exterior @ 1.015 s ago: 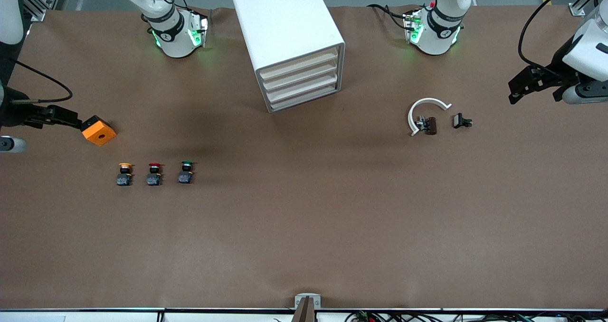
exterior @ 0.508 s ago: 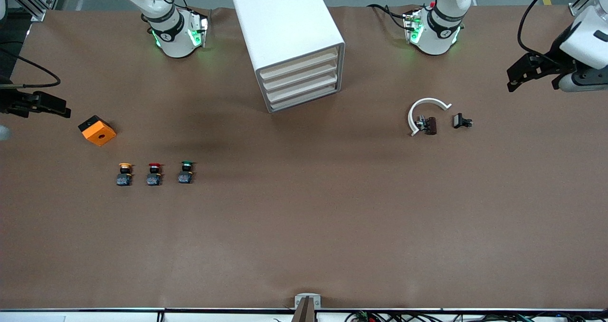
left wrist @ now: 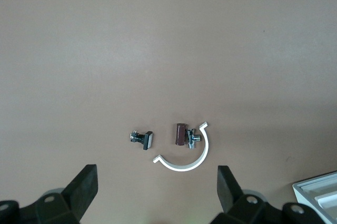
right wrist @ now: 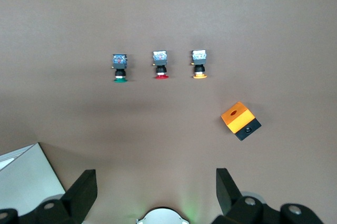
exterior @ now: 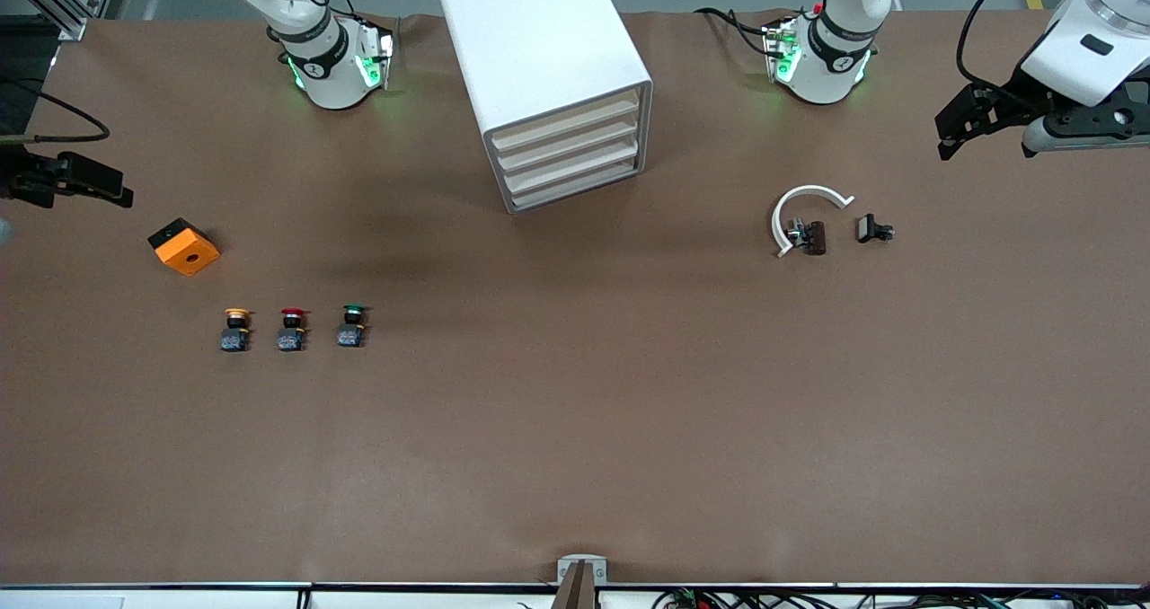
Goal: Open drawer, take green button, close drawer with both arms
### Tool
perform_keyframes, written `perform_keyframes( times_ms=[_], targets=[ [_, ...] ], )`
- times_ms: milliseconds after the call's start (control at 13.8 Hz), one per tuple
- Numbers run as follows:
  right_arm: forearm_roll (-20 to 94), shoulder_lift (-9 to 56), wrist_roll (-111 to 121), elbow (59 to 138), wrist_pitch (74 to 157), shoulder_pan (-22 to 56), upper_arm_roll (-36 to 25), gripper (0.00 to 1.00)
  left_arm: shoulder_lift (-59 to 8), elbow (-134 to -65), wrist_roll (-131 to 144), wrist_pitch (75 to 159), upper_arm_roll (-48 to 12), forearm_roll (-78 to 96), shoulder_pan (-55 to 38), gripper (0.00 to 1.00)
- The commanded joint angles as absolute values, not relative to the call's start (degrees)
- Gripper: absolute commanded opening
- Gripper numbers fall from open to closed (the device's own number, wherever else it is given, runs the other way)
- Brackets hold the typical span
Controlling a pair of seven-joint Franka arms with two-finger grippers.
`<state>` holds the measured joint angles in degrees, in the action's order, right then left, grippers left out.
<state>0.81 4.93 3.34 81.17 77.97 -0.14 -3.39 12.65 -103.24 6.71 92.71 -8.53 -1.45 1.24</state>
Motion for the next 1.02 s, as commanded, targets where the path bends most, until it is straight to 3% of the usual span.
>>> perform_keyframes(
  times_ms=[0,290,580,943],
  targets=[
    [1.4,3.6,4.8,80.9,77.0,0.4,-3.3,1.0,13.5,-104.5,5.9,94.0,-7.9,0.4,1.1,1.0],
    [0.9,-0.3,5.0,82.4,76.6,1.4,-3.3,1.0,13.3,-104.8,5.9,94.7,-7.9,2.0,1.1,1.0],
    [0.7,-1.9,5.1,84.4,77.8,1.8,-3.3,1.0,9.1,-99.3,6.1,93.5,-7.8,1.7,2.4,1.0],
    [0.7,-8.3,5.1,93.3,81.7,0.9,-3.6,1.0,7.6,-98.4,7.4,93.6,-7.9,1.3,2.4,1.0]
  ],
)
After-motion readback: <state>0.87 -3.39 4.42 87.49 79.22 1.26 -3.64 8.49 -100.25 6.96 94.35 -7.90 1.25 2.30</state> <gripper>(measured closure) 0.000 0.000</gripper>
